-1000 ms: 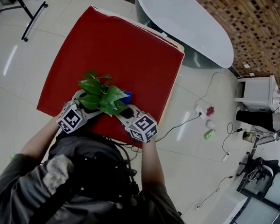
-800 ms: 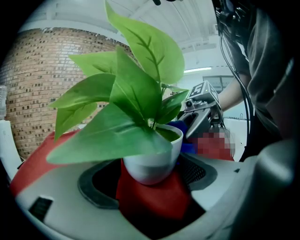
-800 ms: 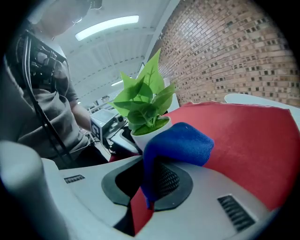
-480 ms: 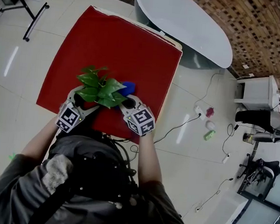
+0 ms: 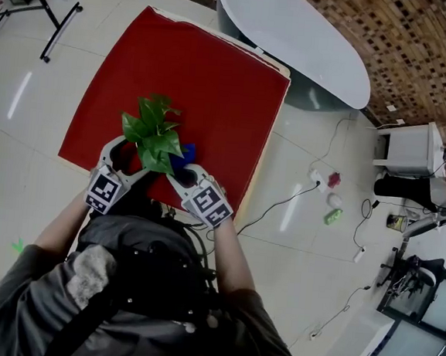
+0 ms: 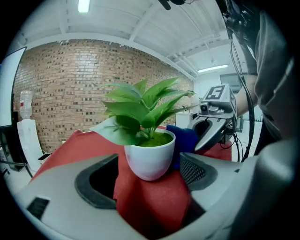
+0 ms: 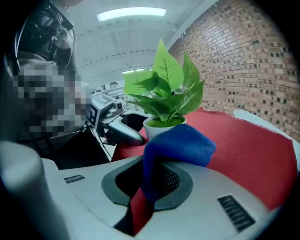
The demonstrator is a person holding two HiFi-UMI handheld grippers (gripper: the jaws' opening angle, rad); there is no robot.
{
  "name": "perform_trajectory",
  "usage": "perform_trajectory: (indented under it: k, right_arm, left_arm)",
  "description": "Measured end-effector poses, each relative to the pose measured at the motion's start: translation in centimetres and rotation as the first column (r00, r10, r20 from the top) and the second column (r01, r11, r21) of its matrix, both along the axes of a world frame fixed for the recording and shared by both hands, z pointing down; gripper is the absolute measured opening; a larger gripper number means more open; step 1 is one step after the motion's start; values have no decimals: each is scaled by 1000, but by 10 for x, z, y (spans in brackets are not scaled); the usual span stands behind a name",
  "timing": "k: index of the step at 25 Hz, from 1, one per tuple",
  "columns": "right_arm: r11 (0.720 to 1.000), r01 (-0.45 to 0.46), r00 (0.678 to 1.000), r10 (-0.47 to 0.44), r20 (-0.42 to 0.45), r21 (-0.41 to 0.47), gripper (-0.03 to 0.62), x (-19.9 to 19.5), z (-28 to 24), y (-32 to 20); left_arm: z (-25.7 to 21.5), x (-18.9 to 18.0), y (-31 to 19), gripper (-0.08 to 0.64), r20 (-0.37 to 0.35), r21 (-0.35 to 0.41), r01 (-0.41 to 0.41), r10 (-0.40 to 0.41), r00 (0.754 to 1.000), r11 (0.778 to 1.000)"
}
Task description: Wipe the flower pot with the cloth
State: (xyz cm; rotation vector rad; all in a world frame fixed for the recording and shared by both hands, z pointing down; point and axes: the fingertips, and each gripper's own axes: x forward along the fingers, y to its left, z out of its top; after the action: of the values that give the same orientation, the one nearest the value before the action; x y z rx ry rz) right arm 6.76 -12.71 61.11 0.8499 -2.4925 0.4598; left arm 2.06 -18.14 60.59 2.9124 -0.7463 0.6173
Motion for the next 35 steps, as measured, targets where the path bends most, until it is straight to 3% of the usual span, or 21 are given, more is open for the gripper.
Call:
perform_trajectory:
  k: [6, 10, 12, 16, 19, 28, 35]
  right_arm:
    - [996, 83, 996, -83, -15, -21, 63, -30, 3, 21]
    - [997, 77, 997, -77, -1, -26, 63, -32, 0, 24]
    - [999, 33, 999, -32, 22, -18, 63, -20, -4, 19]
    - [990, -141, 988, 140, 62, 12, 63, 33, -16, -13]
    - [981, -193, 980, 192, 52, 26, 63, 60, -15, -48]
    - [992, -111, 985, 118, 127, -59, 63, 32, 4, -119]
    - [994, -43, 989, 56, 135, -97, 63, 30, 4, -98]
  left_arm:
    - [-7, 2, 1, 435, 14, 55, -16, 15, 1000, 998]
    - [-6, 6, -7, 428, 34, 92, -13, 9, 999, 996]
    - [-6, 8, -9, 426, 34, 96, -25, 22, 999, 995]
    - [-6, 13, -12, 422, 30, 94, -56, 53, 998, 994]
    - [-3, 15, -15, 420, 27, 92, -83, 81, 996, 992]
    - [3, 16, -30, 422, 27, 75, -164, 162, 986, 984]
    - [4, 19, -35, 422, 25, 77, -200, 199, 980, 977]
